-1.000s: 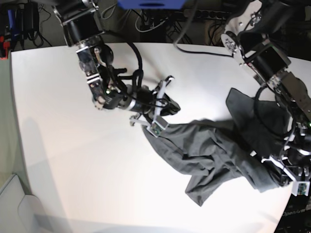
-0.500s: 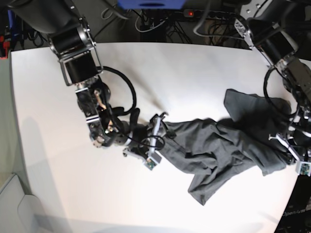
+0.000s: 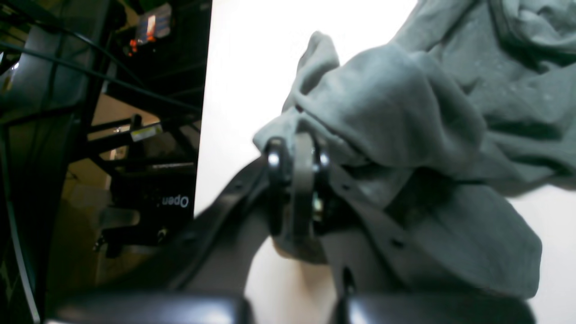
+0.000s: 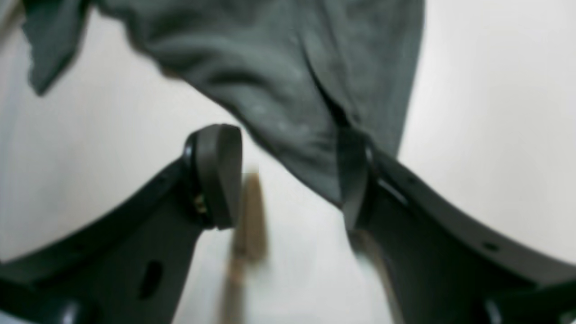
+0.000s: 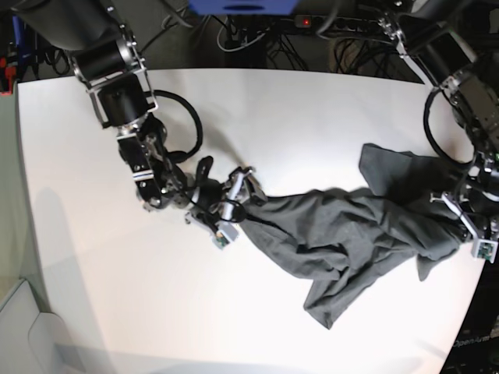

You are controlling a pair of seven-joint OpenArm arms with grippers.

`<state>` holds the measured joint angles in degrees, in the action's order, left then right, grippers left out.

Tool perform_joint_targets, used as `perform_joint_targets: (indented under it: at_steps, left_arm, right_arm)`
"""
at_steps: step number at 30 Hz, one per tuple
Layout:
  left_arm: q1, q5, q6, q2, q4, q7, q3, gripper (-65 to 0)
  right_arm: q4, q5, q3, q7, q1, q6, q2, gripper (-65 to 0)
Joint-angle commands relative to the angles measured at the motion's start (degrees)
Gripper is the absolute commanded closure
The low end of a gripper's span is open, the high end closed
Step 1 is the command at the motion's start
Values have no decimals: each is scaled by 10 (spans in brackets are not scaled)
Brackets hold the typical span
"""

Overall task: Layout the t-shirt on the table in an organized manner, then fold the t-shirt properly
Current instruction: 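Pull the shirt with both grippers, left gripper dragging fabric toward the right, then lift the shirt with both grippers and stretch it between them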

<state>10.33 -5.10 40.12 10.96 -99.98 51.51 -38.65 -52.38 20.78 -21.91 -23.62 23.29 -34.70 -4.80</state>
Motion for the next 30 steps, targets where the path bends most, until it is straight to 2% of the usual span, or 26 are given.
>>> perform_joint_targets:
  at_steps: [1, 10, 12, 15, 19, 20, 21, 25, 27, 30]
  left_arm:
    - [7, 5, -3, 9, -12, -14, -1, -5]
    - [7, 5, -3, 6, -12, -14, -1, -5]
    - [7, 5, -3, 6, -12, -14, -1, -5]
    - [7, 5, -3, 6, -12, -14, -1, -5]
    - [4, 5, -3, 6, -12, -14, -1, -5]
    - [1, 8, -3, 6, -12, -14, -1, -5]
    - [-2, 9, -2, 6, -12, -14, -1, -5]
    - [-12, 9, -1, 6, -29, -14, -1, -5]
    - [-22, 10, -1, 5, -51, -14, -1, -5]
    - [-35, 10, -1, 4, -87, -14, -1, -5]
  right_arm:
    - [2, 7, 2, 16, 21, -2, 3, -344]
    - [99, 7, 2, 87, 22, -2, 8, -338]
    - [122, 7, -8, 108, 19, -2, 15, -318]
    - [154, 7, -50, 133, 18, -2, 19, -231]
    - [179, 8, -102, 150, 13, -2, 25, -34]
    - [178, 8, -108, 150, 8, -2, 26, -1]
    - [176, 8, -111, 150, 5, -2, 26, 0]
    - [119, 10, -111, 146, -10, -2, 19, 0]
    - [58, 12, -110, 138, -22, -2, -1, 0]
    - [-57, 12, -85, 79, -44, -2, -26, 0]
